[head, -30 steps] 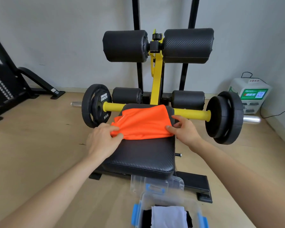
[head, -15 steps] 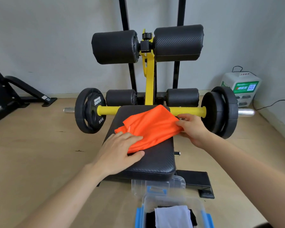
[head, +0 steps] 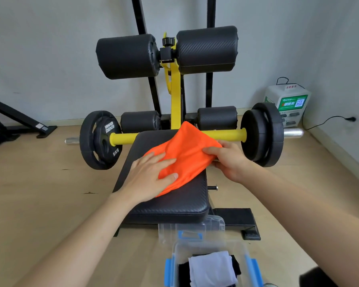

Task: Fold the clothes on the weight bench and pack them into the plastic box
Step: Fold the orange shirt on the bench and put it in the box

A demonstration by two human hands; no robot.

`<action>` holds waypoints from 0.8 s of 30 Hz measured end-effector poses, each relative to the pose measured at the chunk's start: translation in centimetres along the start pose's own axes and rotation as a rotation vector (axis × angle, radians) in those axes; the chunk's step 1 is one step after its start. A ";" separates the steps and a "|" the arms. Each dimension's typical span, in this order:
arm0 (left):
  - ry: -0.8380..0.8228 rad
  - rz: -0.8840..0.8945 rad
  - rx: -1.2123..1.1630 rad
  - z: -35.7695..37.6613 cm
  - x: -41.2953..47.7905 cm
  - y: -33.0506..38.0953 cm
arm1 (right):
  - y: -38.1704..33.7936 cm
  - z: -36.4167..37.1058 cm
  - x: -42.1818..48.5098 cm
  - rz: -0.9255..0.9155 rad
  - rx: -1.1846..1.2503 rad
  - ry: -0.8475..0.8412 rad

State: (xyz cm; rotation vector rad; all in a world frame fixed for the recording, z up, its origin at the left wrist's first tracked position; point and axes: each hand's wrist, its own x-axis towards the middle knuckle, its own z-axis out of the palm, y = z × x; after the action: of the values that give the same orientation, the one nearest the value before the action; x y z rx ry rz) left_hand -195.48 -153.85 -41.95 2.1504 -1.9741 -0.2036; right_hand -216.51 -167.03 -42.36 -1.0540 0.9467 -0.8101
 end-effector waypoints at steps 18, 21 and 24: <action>0.108 -0.014 -0.301 -0.3 -3.7 -5.0 | -0.6 3.4 -3.0 -0.470 -0.262 -0.189; 0.116 -0.036 -0.182 -0.3 -4.1 -5.2 | -0.1 4.6 -3.7 -0.545 -0.371 -0.203; 0.108 -0.080 -0.197 -0.2 -4.1 -5.1 | 0.9 5.8 -4.3 -0.625 -0.529 -0.193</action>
State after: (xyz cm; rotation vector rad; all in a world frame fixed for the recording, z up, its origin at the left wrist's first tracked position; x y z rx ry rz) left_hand -190.93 -149.34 -43.22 2.0705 -1.7342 -0.2764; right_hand -212.74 -160.97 -41.02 -1.9111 0.6760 -0.9597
